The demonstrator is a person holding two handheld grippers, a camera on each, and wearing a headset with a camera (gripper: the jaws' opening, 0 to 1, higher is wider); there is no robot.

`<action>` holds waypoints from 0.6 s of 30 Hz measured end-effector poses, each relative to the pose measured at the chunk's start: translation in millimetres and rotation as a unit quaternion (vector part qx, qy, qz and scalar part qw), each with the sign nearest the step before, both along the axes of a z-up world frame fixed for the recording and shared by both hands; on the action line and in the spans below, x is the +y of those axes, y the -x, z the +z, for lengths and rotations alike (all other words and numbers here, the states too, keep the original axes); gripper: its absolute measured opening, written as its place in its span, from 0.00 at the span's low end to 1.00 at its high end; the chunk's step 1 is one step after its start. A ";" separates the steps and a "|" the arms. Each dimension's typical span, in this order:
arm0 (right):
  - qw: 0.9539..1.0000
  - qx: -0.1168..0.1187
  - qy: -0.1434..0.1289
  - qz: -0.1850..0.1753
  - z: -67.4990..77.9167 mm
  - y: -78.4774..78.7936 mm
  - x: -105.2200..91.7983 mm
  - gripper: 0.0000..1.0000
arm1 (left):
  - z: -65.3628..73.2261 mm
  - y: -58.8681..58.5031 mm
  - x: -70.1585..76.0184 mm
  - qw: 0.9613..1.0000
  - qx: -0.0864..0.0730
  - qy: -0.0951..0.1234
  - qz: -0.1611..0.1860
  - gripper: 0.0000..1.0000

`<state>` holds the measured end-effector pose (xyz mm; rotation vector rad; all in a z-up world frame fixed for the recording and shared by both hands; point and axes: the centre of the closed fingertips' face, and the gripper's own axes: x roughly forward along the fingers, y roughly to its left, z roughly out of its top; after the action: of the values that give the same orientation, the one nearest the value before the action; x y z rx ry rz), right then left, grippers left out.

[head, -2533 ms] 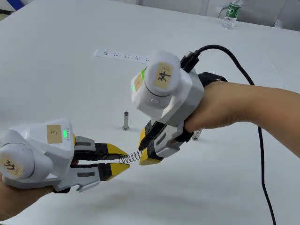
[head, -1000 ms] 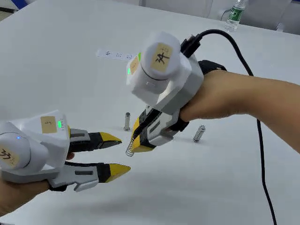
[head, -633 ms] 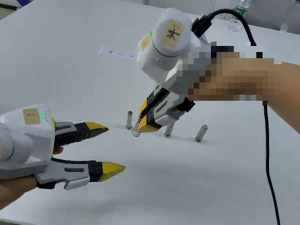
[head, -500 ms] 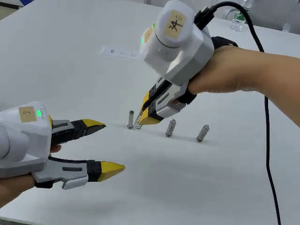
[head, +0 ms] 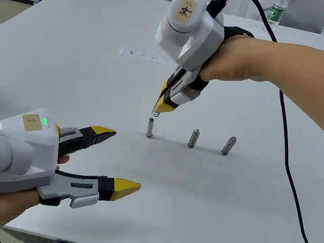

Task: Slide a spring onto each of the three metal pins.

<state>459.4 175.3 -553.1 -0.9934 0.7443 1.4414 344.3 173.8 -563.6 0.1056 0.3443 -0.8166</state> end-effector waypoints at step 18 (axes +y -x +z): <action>0.999 0.023 0.029 -0.011 -28.1 -7.1 5.2 0.12 | -4.5 -2.4 10.7 1.000 0.012 -0.001 0.014 0.75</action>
<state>466.5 180.4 -581.2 -0.9965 0.8312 1.4348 346.7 184.5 -568.1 0.0921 0.3679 -0.7911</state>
